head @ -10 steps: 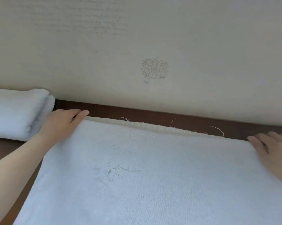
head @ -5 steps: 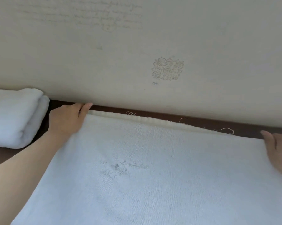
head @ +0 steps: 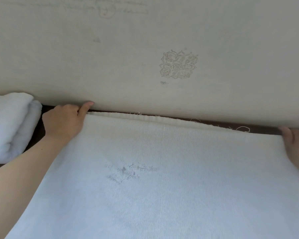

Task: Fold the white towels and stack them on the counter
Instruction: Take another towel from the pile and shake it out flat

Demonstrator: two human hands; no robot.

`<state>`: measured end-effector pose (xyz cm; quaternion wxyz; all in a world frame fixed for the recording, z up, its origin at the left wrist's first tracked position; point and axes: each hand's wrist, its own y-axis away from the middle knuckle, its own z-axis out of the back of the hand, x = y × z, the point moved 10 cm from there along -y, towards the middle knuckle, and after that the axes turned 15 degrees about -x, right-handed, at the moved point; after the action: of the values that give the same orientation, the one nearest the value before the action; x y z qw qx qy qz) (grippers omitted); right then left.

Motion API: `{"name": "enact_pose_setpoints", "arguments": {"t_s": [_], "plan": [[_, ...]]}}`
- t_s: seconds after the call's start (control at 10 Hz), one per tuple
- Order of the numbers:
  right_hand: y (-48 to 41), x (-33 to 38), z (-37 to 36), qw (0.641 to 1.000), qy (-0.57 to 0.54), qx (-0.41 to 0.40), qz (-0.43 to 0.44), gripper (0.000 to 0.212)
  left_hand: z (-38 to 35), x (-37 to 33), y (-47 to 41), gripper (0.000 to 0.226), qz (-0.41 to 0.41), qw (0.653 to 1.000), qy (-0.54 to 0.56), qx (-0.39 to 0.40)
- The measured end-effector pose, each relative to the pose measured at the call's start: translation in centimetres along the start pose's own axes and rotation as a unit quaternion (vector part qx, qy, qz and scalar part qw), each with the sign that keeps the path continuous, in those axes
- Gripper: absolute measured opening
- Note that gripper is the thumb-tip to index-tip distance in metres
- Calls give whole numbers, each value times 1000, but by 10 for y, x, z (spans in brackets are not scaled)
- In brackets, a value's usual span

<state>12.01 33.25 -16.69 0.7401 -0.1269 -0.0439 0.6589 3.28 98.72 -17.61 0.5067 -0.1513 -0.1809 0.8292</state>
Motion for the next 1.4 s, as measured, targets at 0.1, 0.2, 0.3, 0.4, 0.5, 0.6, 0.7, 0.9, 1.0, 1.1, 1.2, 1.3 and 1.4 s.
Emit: {"name": "enact_pose_setpoints", "arguments": {"t_s": [0.1, 0.2, 0.3, 0.4, 0.5, 0.6, 0.7, 0.9, 1.0, 1.1, 1.2, 1.3, 1.4], "plan": [[-18, -7, -24, 999, 1, -7, 33, 81, 4, -3, 1, 82, -7, 999, 19, -26], [-13, -3, -6, 999, -21, -44, -5, 65, 24, -13, 5, 61, -51, 995, 71, -57], [19, 19, 40, 987, -87, -107, -78, 55, 48, -43, 33, 46, -84, 984, 146, -54], [68, 68, 31, 995, -101, -15, 24, 61, 45, -101, 97, 51, -150, 962, 213, 79], [89, 68, -2, 994, -79, 59, 52, 67, 23, -113, 133, 65, -198, 958, 125, 163], [80, 36, -10, 994, -92, 54, -12, 68, 23, -106, 130, 67, -181, 965, 100, 164], [96, 8, -4, 992, -98, 51, -63, 65, 36, -121, 149, 70, -156, 960, 139, 189], [155, -25, 19, 983, -124, -13, -138, 70, 76, -258, 259, 71, -289, 913, 205, 200], [169, -43, 35, 969, -127, -54, -204, 73, 82, -290, 282, 73, -289, 918, 179, 204], [178, -67, 35, 934, -180, -20, -307, 75, 81, -290, 279, 73, -281, 924, 162, 202], [181, -82, 27, 907, -198, 69, -365, 72, 83, -293, 285, 73, -299, 917, 155, 213], [167, -74, 28, 919, -203, 108, -320, 80, 89, -309, 300, 72, -349, 897, 161, 218], [157, -60, 36, 939, -200, 91, -265, 79, 93, -316, 308, 72, -358, 889, 164, 234]]}}
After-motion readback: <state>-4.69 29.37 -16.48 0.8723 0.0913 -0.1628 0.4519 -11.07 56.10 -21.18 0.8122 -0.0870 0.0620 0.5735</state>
